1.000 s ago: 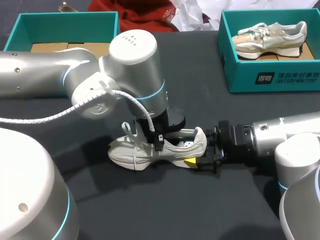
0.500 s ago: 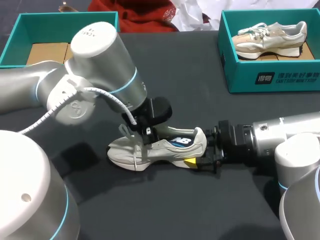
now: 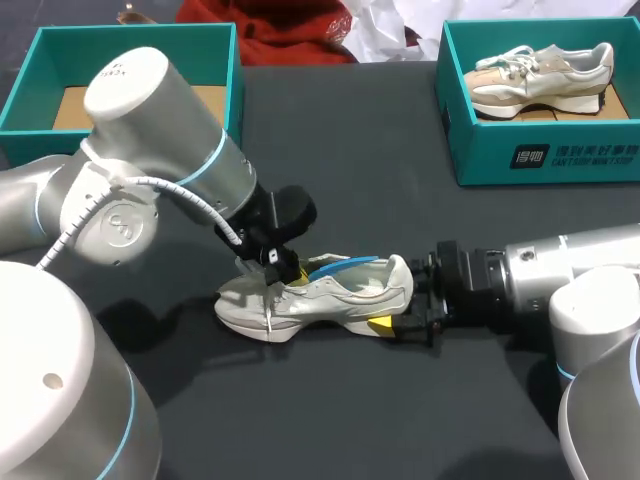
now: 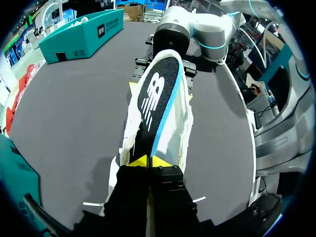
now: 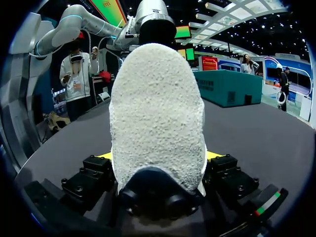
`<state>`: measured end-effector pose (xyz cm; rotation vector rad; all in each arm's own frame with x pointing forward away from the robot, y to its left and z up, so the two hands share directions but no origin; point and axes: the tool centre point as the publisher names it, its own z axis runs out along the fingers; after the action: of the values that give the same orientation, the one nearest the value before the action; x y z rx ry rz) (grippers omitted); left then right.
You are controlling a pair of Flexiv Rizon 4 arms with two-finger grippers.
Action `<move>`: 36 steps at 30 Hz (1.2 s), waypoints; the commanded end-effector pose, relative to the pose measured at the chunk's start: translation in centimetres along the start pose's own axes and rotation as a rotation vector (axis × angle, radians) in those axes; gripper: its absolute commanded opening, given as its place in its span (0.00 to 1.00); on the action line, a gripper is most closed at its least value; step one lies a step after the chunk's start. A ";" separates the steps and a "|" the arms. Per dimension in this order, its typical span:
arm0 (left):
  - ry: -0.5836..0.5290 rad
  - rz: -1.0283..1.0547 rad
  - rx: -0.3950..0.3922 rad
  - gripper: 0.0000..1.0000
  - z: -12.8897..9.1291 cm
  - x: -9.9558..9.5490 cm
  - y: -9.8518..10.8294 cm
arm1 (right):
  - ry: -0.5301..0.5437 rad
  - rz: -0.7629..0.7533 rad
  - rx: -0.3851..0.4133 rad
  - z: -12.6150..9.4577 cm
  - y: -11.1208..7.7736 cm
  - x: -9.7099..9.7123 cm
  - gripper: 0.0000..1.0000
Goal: Take the shoe out of the shoebox, open the shoe tongue, remove and reinsert the insole, then place the shoe into the shoebox
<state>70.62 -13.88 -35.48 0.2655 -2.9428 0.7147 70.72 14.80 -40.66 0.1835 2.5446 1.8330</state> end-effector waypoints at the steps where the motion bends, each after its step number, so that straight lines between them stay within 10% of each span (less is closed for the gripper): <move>1: -0.008 0.025 0.039 0.00 -0.3 0.6 -0.1 | -0.001 0.001 0.004 -0.1 -0.2 0.1 0.00; 22: -0.149 0.077 0.046 0.00 -0.7 1.9 -4.5 | -0.001 0.001 0.004 -0.1 -0.2 0.1 0.00; 29: -0.176 0.088 0.066 0.31 -1.3 1.9 -5.1 | -0.001 0.001 0.004 -0.1 -0.2 0.1 0.00; 36: -0.204 0.132 0.108 0.40 -2.1 2.6 -5.3 | -0.001 0.001 0.004 -0.1 -0.2 0.1 0.00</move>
<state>69.98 -18.57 -30.98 0.1639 -3.1389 0.8939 70.71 14.69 -40.74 0.1830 2.5454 1.8321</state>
